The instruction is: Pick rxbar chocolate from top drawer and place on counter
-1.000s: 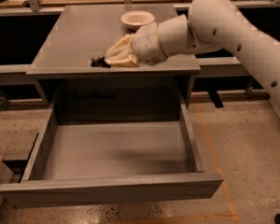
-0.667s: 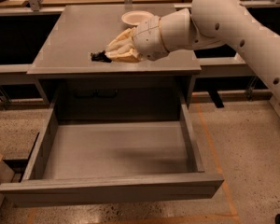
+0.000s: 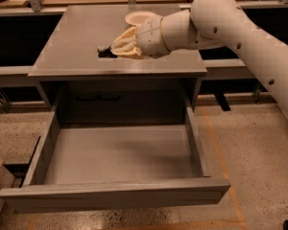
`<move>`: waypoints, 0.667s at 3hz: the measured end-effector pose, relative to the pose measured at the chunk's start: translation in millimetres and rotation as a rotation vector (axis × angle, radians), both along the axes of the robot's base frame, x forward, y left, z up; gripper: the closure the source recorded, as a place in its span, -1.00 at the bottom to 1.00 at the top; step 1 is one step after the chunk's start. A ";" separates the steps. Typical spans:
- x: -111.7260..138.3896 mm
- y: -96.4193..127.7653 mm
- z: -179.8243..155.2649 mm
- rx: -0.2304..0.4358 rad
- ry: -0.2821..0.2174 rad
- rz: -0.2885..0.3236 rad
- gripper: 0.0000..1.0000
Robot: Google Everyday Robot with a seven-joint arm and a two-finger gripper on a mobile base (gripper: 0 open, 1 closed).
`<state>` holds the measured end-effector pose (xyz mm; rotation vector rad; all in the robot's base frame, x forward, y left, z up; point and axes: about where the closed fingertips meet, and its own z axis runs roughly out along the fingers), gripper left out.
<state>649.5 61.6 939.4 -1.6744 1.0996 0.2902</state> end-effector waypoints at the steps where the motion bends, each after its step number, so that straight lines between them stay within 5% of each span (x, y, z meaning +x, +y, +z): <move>1: 48.3 -13.5 -5.7 -0.008 -0.066 -0.029 0.68; 2: 91.9 -17.5 -18.1 -0.007 -0.097 -0.037 0.24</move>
Offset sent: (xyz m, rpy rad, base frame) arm 0.1506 -0.0281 -0.0289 -0.0021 -0.1432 -0.0565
